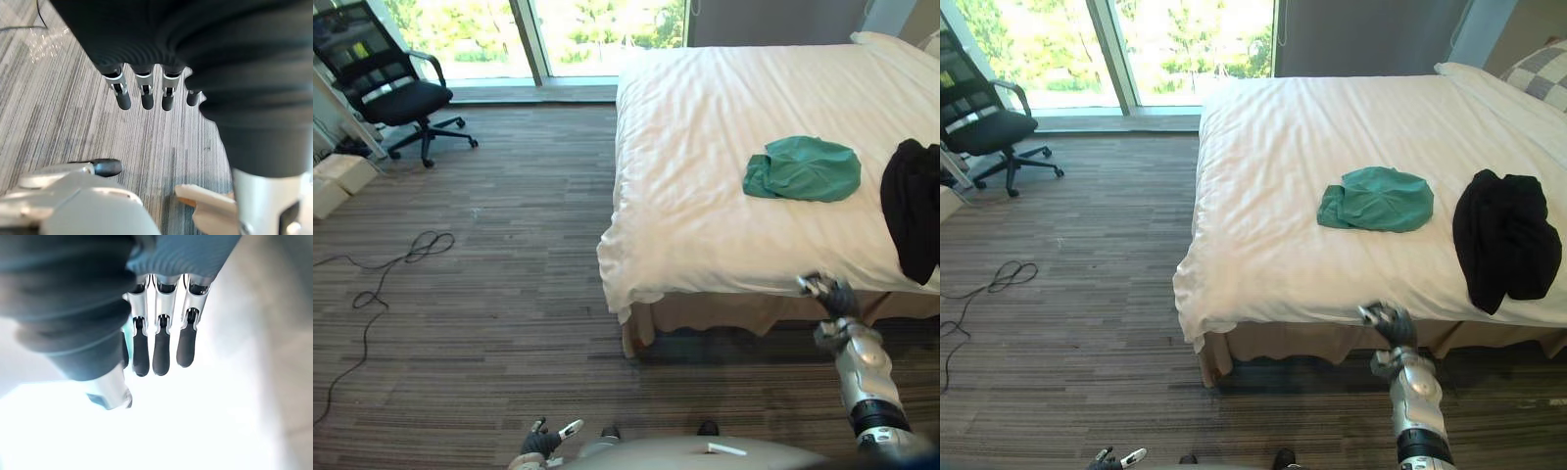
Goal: Tidy the bed and pick cloth on bed and put in laundry
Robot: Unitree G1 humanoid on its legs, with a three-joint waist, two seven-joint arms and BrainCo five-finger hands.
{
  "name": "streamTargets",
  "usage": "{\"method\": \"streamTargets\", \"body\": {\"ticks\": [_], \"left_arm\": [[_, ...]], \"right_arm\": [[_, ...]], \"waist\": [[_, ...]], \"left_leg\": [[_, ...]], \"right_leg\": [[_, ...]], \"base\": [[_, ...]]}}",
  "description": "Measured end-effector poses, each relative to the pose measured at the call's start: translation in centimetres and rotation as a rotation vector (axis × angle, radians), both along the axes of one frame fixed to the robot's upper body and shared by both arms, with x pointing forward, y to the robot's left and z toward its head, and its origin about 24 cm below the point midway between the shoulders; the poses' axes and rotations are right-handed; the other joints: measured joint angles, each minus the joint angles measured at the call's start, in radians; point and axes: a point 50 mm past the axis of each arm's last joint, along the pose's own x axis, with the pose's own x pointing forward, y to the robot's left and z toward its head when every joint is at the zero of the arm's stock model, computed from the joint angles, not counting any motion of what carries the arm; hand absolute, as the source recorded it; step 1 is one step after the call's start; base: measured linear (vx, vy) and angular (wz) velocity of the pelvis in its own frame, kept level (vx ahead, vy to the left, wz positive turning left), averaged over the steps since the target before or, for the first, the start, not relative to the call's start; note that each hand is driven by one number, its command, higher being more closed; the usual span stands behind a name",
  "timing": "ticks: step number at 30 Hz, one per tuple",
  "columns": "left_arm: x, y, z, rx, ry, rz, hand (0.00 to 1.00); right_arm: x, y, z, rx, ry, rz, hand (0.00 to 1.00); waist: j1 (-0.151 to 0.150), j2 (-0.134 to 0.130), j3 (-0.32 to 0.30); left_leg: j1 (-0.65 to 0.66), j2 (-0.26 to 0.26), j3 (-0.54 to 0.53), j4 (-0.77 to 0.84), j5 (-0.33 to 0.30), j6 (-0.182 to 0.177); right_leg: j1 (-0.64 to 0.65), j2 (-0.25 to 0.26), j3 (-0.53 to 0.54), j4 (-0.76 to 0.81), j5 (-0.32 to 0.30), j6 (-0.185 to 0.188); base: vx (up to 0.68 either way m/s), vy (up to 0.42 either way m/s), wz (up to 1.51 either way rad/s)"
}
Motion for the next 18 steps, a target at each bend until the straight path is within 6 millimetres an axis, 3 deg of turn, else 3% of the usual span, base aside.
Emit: {"method": "streamTargets", "body": {"ticks": [2, 4, 7, 9, 10, 12, 14, 18], "left_arm": [[-0.1, -0.1, 0.1, 0.001, -0.007, -0.013, 0.0], [-0.6, 0.5, 0.3, 0.023, -0.018, -0.014, 0.0], [-0.3, 1.0, 0.6, 0.046, -0.04, -0.018, 0.0], [1.8, 1.3, 1.3, 0.067, -0.127, -0.036, 0.0], [2.4, 1.4, 1.5, 0.074, -0.152, -0.042, 0.0], [4.9, 2.2, 2.8, 0.11, -0.261, -0.069, 0.0], [5.7, 2.9, 3.3, 0.134, -0.298, -0.079, 0.0], [7.3, 2.9, 4.4, 0.14, -0.401, -0.099, 0.0]], "right_arm": [[0.5, 2.2, 2.5, -0.017, -0.11, 0.149, 1.0], [1.1, 5.8, 4.5, -0.015, -0.17, 0.319, 1.0], [2.8, 9.3, 5.6, -0.01, -0.166, 0.452, 1.0], [5.1, 12.9, 9.3, -0.054, -0.24, 0.56, 1.0], [5.7, 13.7, 10.5, -0.067, -0.269, 0.574, 1.0], [7.7, 15.8, 15.4, -0.113, -0.38, 0.583, 1.0], [8.5, 17.2, 18.4, -0.145, -0.444, 0.588, 1.0], [9.2, 19.4, 21.8, -0.231, -0.494, 0.6, 1.0]], "waist": [[0.003, -0.006, -0.003], [0.011, -0.037, -0.002], [0.048, -0.062, 0.017], [0.084, -0.074, 0.097], [0.096, -0.077, 0.122], [0.143, -0.089, 0.213], [0.173, -0.098, 0.293], [0.198, -0.096, 0.363]], "left_leg": [[-0.005, 0.0, -0.024, 0.005, 0.018, 0.002], [-0.008, -0.004, -0.045, 0.007, 0.027, 0.003], [-0.02, -0.015, -0.052, 0.02, 0.028, 0.004], [-0.062, -0.025, -0.083, 0.042, 0.026, 0.006], [-0.08, -0.026, -0.089, 0.05, 0.025, 0.006], [-0.163, -0.02, -0.114, 0.082, 0.025, 0.007], [-0.205, -0.021, -0.129, 0.113, 0.025, 0.007], [-0.317, -0.033, -0.147, 0.153, 0.024, 0.011]], "right_leg": [[0.009, 0.002, -0.011, 0.005, 0.003, 0.003], [0.009, -0.003, -0.029, 0.014, 0.009, -0.011], [0.008, -0.009, -0.033, 0.014, 0.009, -0.012], [0.001, -0.02, -0.068, 0.014, 0.009, -0.012], [-0.01, -0.022, -0.074, 0.016, 0.009, -0.012], [-0.082, -0.025, -0.083, 0.043, 0.01, -0.013], [-0.106, -0.029, -0.085, 0.056, 0.011, -0.014], [-0.193, -0.042, -0.087, 0.066, 0.029, -0.01]], "base": [[0.15, 0.011, 0.17], [0.19, 0.031, 0.23], [0.13, 0.033, 0.18], [0.01, 0.026, 0.44], [-0.03, 0.03, 0.44], [-0.04, 0.028, 0.32], [-0.03, 0.022, 0.28], [-0.01, 0.056, 0.16]]}}
